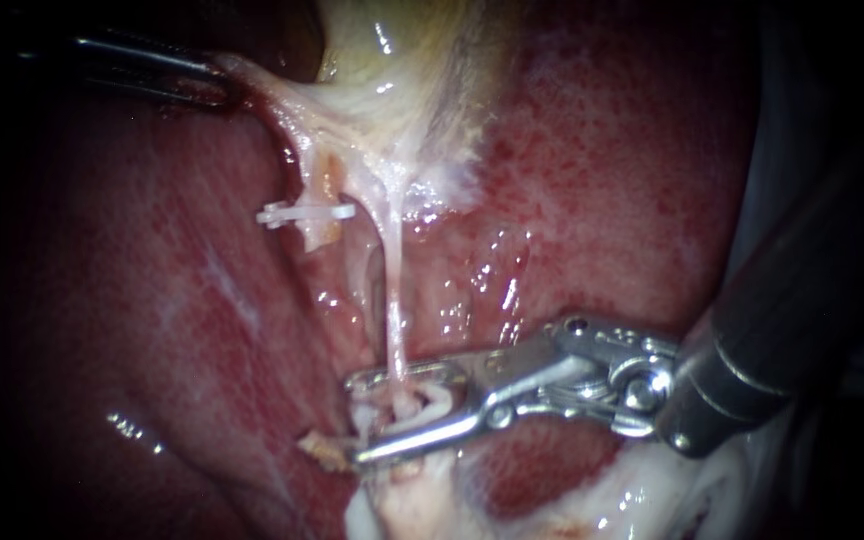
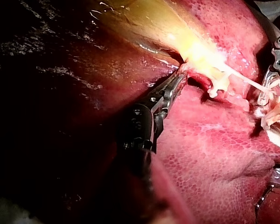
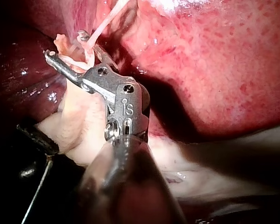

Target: Clipping first clip right tube

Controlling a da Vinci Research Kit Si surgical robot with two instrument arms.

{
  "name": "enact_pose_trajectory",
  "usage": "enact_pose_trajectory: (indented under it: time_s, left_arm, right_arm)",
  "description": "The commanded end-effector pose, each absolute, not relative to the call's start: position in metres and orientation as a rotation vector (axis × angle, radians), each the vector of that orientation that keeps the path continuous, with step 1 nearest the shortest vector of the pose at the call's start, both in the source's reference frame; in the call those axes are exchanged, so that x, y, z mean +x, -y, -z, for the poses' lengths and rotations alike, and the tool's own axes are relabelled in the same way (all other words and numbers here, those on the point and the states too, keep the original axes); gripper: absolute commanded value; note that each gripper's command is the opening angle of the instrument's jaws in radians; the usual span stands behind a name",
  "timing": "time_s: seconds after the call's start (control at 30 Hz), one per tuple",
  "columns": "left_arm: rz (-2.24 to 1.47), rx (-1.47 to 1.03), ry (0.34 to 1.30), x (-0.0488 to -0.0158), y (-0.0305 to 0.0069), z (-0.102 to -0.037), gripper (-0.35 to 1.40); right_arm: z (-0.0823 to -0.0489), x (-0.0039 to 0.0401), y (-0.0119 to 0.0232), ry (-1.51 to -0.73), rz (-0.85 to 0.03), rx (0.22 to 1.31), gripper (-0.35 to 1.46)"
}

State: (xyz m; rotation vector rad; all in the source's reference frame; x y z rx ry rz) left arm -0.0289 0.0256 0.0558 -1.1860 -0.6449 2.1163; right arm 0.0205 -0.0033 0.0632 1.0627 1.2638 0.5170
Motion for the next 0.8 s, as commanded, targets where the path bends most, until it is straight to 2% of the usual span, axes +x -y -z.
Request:
enact_pose_trajectory:
  time_s: [0.03, 0.23, 0.47, 0.8]
  left_arm:
    - [-2.116, -1.186, 0.645, -0.0289, -0.0256, -0.0558, -0.35]
    - [-2.116, -1.186, 0.645, -0.0289, -0.0256, -0.0558, -0.35]
    - [-2.116, -1.186, 0.645, -0.0289, -0.0256, -0.0558, -0.35]
    - [-2.116, -1.186, 0.645, -0.0289, -0.0256, -0.0558, -0.35]
  right_arm:
    - [-0.0634, 0.0205, 0.0033, -1.262, -0.516, 1.064, 0.35]
    - [-0.0637, 0.0204, 0.0031, -1.26, -0.519, 1.07, 0.11]
    - [-0.0636, 0.0203, 0.003, -1.26, -0.514, 1.075, -0.35]
    - [-0.0638, 0.0202, 0.0021, -1.246, -0.515, 1.109, -0.35]
